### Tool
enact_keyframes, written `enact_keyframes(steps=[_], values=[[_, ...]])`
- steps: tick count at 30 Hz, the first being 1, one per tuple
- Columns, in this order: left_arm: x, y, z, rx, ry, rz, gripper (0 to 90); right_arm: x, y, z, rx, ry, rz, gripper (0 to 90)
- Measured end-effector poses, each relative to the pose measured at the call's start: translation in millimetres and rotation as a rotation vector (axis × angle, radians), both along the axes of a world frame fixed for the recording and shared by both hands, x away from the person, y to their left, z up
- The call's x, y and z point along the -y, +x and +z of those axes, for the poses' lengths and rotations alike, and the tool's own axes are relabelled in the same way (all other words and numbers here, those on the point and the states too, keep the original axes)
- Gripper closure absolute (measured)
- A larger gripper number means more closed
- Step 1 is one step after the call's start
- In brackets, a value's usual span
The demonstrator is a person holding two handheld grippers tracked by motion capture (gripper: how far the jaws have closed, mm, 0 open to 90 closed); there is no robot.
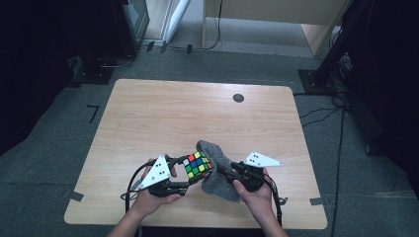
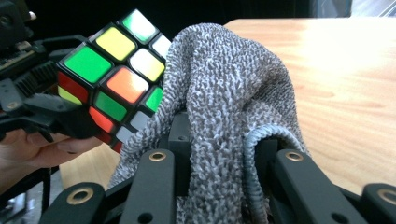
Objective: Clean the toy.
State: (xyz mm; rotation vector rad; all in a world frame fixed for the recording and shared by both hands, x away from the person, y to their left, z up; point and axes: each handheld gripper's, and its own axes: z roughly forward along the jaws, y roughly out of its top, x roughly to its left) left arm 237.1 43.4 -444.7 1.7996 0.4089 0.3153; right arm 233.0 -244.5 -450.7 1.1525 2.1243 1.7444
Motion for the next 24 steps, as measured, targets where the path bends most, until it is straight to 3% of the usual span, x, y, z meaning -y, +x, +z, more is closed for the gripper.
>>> enact_keyframes(steps=[4, 7, 10, 11, 14, 18, 21, 24], values=[[1.4, 0.1, -0.8, 0.005, 0.028, 0.007, 34.2, 4.8, -3.5, 8.4, 0.03, 0.057, 0.003, 70.3], [7.2, -2.4, -3.3, 0.02, 0.067, 0.003, 34.2, 5.7, -6.7, 14.3, 0.057, 0.121, 0.043, 70.2], [9.9, -5.7, -1.1, 0.036, 0.064, 0.0, 34.2, -0.2, -8.7, 14.0, 0.077, 0.068, 0.047, 70.3], [9.4, -5.8, -0.7, 0.039, 0.063, 0.001, 34.2, -0.2, -8.5, 12.3, 0.071, 0.071, 0.045, 70.3], [4.2, -4.1, 1.5, 0.026, 0.024, 0.001, 34.2, 3.6, -4.5, 6.8, 0.053, 0.07, 0.029, 70.2], [-2.5, -1.5, 5.7, -0.003, -0.049, -0.015, 34.2, 6.1, 0.6, -1.3, 0.005, 0.025, -0.002, 70.3], [-1.8, -1.0, 3.9, 0.004, -0.019, -0.013, 34.1, 2.8, 0.3, -2.4, -0.003, 0.04, 0.021, 70.3], [-2.8, 1.0, 1.2, -0.009, -0.019, -0.016, 34.2, 0.5, -2.5, 2.5, 0.022, 0.029, 0.011, 70.4]])
